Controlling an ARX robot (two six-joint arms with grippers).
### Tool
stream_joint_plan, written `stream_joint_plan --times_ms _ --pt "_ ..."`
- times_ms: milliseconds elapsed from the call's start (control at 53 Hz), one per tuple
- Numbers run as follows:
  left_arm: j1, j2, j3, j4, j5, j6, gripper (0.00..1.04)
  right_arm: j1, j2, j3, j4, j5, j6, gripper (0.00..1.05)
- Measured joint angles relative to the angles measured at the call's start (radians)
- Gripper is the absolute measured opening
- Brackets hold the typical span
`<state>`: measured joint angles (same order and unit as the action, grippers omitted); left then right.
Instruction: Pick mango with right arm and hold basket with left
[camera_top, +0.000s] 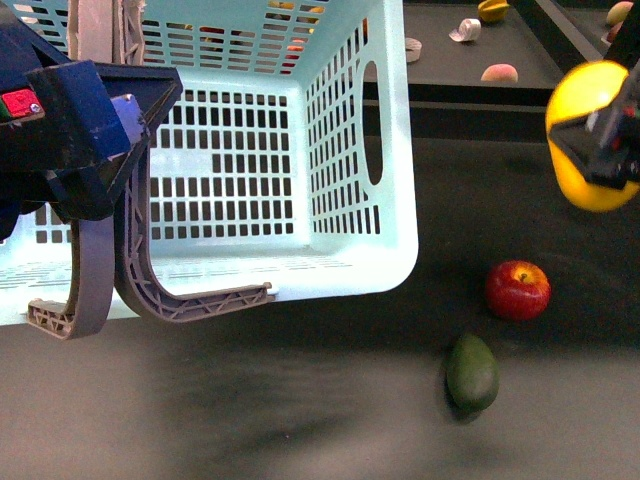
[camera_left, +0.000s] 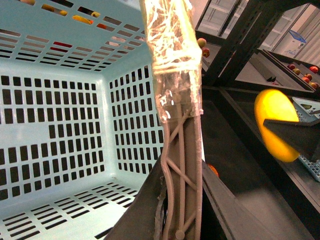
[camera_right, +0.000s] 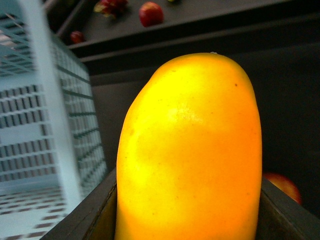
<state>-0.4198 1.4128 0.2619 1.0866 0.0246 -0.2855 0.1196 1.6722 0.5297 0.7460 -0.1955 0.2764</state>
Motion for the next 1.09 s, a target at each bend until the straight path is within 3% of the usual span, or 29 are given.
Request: stream_joint_plan --times_ms 208,396,1000,1094 --pt "0.0 0.0 0.0 0.0 0.0 0.0 0.13 0.221 -0.088 0.113 -0.088 0.047 0.044 0.59" --pt "0.0 0.0 0.0 0.0 0.0 0.0 0.13 0.325 -0.01 0.203 -0.097 0.09 0.062 0.59" --pt "0.0 0.0 0.0 0.0 -0.001 0.0 0.13 0.4 0.251 0.392 -0.106 0.148 0.066 0.59" --pt "0.0 0.0 0.0 0.0 0.0 0.0 0.13 0.404 0.256 0.393 -0.083 0.16 0.07 0.77"
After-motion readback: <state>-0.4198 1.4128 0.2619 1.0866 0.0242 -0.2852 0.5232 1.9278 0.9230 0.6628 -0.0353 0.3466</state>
